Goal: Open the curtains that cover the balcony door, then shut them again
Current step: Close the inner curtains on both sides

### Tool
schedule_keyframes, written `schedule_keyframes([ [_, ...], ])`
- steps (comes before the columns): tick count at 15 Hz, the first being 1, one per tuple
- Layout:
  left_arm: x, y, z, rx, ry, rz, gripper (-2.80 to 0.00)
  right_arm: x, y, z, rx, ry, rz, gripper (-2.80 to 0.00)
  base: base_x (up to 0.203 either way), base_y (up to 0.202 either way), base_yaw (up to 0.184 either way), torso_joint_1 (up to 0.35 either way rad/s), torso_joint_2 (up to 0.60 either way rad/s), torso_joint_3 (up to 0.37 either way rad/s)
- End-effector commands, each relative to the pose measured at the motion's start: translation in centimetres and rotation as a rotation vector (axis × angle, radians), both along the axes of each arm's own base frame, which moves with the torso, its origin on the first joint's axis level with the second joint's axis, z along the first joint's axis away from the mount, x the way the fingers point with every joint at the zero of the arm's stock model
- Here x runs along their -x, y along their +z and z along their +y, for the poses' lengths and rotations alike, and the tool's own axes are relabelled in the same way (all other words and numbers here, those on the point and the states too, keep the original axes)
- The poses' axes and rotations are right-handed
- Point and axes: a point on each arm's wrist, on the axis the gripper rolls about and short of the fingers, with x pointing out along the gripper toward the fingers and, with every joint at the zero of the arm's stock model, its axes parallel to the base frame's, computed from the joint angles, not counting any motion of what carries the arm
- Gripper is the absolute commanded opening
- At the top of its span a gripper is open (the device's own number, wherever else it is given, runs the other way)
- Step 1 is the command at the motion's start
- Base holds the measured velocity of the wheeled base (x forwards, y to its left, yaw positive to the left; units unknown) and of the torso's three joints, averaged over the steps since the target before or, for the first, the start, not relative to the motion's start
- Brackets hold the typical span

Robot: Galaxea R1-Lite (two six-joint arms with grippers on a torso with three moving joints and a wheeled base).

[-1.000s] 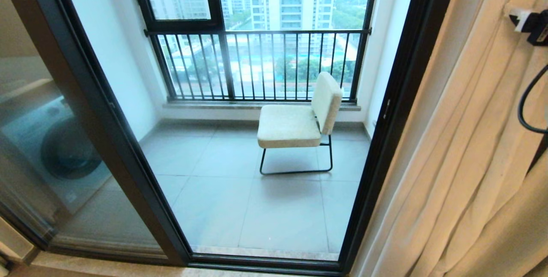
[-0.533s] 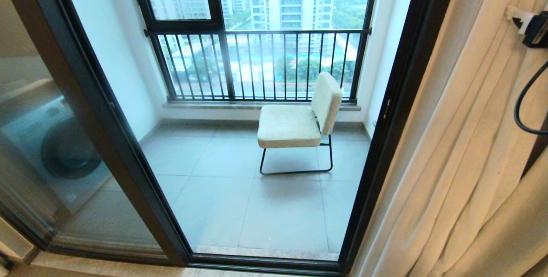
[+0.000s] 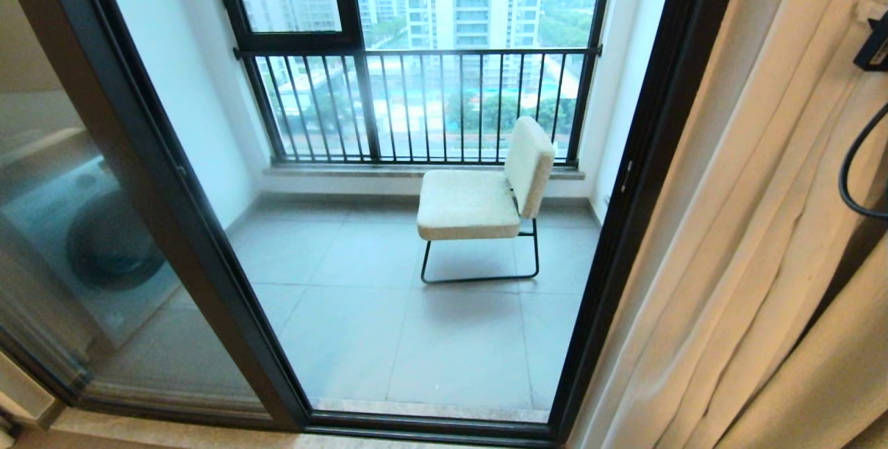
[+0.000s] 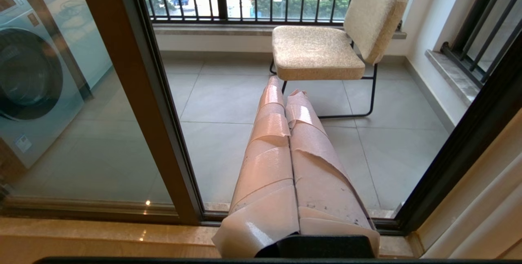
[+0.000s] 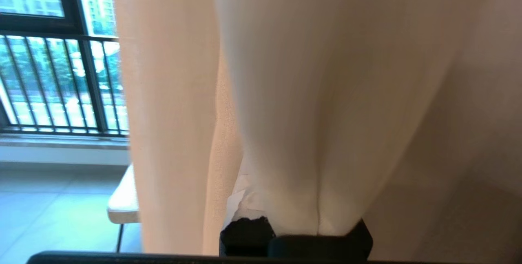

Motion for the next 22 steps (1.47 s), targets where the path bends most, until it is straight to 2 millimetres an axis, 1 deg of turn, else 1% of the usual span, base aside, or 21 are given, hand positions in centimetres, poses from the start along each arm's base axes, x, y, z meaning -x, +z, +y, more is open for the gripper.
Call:
schedule_keyframes([
  [1,0.0,0.0,0.0,0.001,0.000,-0.001,-2.80,0.7,0.5,0.7,-0.007,0.024,-0.024,-2.80,0.000,0.000,0.000,0.000,0.00,0.000],
  [3,0.0,0.0,0.0,0.001,0.000,-0.001,-2.80,0.8,0.4,0.7,-0.009,0.024,-0.021,-2.80,0.000,0.000,0.000,0.000,0.00,0.000],
  [6,0.0,0.0,0.0,0.001,0.000,-0.001,-2.80,1.6,0.3,0.8,-0.011,0.023,-0.018,-2.80,0.000,0.000,0.000,0.000,0.00,0.000],
  [9,0.0,0.0,0.0,0.001,0.000,-0.001,-2.80,1.9,-0.2,0.8,-0.014,0.023,-0.003,-2.80,0.000,0.000,0.000,0.000,0.00,0.000],
  [14,0.0,0.0,0.0,0.001,0.000,-0.001,-2.80,1.7,-0.4,0.8,-0.018,0.025,0.006,-2.80,0.000,0.000,0.000,0.000,0.00,0.000],
  [18,0.0,0.0,0.0,0.001,0.000,-0.001,-2.80,1.9,-0.7,0.8,-0.024,0.023,0.016,-2.80,0.000,0.000,0.000,0.000,0.00,0.000],
  [22,0.0,0.0,0.0,0.001,0.000,-0.001,-2.80,2.1,-0.6,0.8,-0.022,0.023,0.012,-2.80,0.000,0.000,0.000,0.000,0.00,0.000],
])
